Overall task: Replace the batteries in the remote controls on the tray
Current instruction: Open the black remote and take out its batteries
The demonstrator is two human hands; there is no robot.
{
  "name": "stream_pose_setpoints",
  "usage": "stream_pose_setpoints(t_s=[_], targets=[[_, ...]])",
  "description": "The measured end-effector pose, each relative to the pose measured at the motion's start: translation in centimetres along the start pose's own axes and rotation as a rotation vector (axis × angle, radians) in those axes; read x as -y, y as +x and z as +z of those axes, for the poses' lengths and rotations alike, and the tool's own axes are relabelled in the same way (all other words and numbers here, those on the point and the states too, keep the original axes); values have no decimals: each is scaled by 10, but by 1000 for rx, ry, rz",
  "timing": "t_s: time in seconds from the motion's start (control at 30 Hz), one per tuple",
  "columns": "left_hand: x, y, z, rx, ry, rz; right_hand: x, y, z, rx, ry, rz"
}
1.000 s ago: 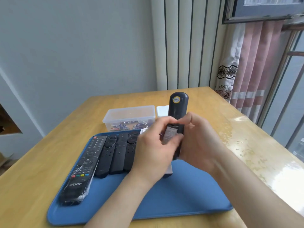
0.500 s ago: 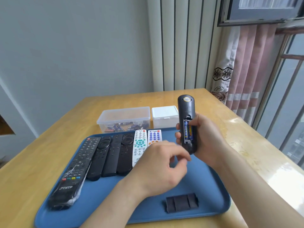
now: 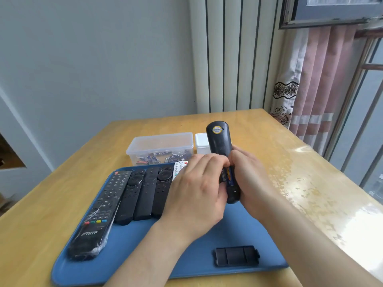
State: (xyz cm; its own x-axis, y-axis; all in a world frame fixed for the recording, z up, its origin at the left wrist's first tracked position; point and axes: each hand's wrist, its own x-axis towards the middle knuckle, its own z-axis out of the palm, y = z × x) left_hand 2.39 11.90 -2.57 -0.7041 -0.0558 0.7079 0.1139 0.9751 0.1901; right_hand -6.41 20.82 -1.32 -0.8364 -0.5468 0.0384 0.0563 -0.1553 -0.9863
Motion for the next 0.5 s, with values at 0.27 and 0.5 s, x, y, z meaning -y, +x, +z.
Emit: stream_pose_setpoints(t_s=[0.27, 0.5], targets=[[4, 0, 3, -21, -14, -65, -2, -1, 3, 34, -79, -15], [6, 2, 7, -65, -148, -167, -2, -3, 7, 72, -112, -45]])
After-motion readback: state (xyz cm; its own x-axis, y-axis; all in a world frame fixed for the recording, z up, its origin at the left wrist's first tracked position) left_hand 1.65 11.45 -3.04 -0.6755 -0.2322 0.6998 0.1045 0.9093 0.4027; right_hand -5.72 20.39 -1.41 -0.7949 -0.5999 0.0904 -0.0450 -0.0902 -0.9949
